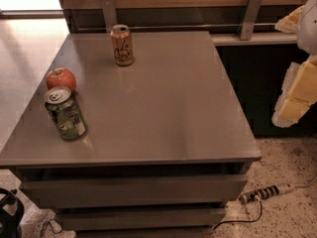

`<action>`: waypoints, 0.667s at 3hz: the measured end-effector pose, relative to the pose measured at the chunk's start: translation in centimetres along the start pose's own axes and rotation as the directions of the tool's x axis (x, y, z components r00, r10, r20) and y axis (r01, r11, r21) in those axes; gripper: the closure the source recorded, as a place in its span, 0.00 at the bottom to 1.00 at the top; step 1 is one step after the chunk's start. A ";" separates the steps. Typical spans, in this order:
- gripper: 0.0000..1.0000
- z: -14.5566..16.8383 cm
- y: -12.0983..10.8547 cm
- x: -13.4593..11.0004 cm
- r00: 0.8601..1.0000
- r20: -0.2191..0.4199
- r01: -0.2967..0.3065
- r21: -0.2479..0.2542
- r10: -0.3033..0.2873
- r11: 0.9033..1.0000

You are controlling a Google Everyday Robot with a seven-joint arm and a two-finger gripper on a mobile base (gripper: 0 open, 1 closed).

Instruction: Pick green can

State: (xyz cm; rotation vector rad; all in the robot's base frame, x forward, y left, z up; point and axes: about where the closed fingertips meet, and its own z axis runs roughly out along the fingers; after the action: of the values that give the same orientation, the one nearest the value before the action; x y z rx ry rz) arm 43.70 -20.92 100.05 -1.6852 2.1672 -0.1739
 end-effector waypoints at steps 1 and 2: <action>0.00 0.0 0.0 0.0 1.000 0.000 0.000 0.000 0.000 1.000; 0.00 0.1 -0.2 -0.5 0.998 0.069 -0.002 -0.013 0.003 1.000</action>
Offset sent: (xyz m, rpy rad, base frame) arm 0.0088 0.0116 -0.0022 0.2049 -0.0007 0.0738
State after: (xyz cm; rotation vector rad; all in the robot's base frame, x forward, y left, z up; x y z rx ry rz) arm 43.99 -20.50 100.07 -1.6710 2.1243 -0.1000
